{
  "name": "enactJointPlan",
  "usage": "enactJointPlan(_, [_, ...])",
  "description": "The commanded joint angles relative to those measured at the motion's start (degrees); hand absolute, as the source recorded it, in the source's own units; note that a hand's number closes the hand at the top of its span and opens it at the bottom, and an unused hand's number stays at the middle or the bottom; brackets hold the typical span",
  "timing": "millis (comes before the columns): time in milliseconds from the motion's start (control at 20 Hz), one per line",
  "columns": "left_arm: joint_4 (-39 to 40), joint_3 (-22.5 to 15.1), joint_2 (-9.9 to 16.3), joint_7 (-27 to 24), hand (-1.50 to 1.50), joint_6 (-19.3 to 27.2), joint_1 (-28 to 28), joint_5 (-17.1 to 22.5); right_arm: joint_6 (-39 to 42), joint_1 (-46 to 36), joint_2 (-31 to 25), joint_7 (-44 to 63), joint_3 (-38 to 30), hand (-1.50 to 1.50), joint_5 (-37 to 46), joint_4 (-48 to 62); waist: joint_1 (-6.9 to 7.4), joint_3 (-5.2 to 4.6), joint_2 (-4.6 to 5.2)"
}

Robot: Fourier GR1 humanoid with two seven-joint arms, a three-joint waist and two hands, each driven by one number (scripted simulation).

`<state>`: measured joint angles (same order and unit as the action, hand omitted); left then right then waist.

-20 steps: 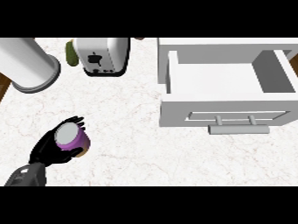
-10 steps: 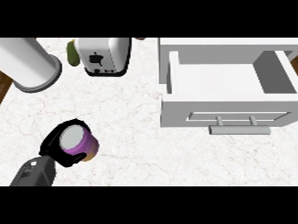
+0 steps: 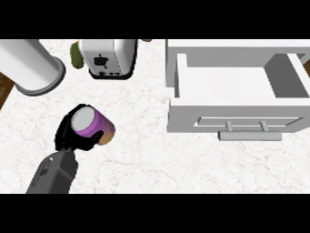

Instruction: Pick up the can, place it into the drawer and close the drawer

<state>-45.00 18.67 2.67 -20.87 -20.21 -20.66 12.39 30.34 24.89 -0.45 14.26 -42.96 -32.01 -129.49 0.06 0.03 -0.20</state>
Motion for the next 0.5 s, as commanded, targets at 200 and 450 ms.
enactJointPlan(200, [-17.4,-10.8,-2.6,6.8,1.5,16.7,0.3,6.4,-1.7,3.8,0.4,1.1,0.3,-1.5,-3.0,-3.9,-0.32,0.02,-0.33])
enactJointPlan(450, [-27.0,-16.7,-2.7,13.4,1.5,24.1,0.7,5.5,-0.4,2.6,-1.2,0.6,-1.4,-1.5,-3.4,-1.5,-0.36,0.0,-0.09])
